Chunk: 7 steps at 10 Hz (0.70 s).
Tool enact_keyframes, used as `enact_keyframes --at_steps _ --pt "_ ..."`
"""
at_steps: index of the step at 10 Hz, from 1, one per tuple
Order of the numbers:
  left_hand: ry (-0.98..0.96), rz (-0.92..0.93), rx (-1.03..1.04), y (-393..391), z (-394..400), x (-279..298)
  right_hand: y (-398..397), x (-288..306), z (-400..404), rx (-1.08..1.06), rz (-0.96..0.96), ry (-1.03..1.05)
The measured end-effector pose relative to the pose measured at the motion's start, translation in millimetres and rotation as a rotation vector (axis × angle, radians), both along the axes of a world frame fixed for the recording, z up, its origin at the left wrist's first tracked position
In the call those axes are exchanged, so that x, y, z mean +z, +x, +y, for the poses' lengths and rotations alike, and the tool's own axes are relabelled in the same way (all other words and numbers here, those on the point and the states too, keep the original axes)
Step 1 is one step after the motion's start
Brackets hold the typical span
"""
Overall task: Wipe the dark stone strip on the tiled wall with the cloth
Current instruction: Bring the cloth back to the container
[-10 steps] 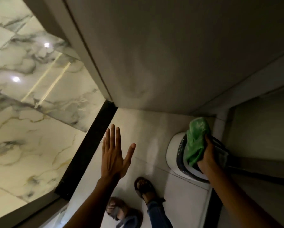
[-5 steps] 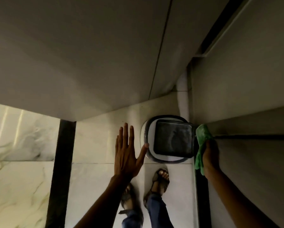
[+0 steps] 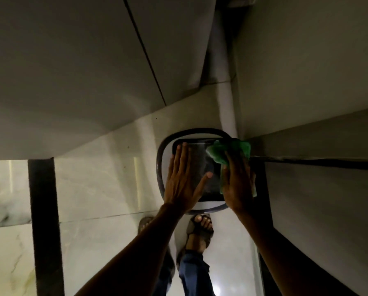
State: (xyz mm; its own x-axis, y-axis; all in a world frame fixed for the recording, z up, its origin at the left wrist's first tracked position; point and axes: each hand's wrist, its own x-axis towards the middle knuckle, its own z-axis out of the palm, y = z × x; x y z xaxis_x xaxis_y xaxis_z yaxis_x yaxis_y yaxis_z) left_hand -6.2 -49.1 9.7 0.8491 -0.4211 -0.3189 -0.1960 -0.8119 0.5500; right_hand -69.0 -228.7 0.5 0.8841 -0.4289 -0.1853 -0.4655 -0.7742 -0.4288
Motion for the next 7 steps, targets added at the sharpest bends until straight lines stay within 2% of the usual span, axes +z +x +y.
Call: enact_keyframes --at_steps 1,3,4,5,6,7 --pt "0.060 -0.013 -0.058 0 1 -25 -21 -32 2 0.207 0.075 -0.187" --pt "0.212 -0.182 -0.144 -6 -1 -57 -27 -53 3 0.228 0.074 -0.339" --pt "0.226 -0.201 -0.150 -7 0 -64 -25 -51 3 0.246 0.089 -0.377" --pt "0.239 -0.173 -0.153 -7 -1 -56 -23 -43 3 0.265 0.121 -0.343" --pt "0.188 -0.104 -0.147 -1 -1 -36 -13 -23 -4 0.331 0.188 -0.267" --pt "0.103 -0.096 -0.075 10 4 2 -6 15 -5 0.311 0.174 -0.187"
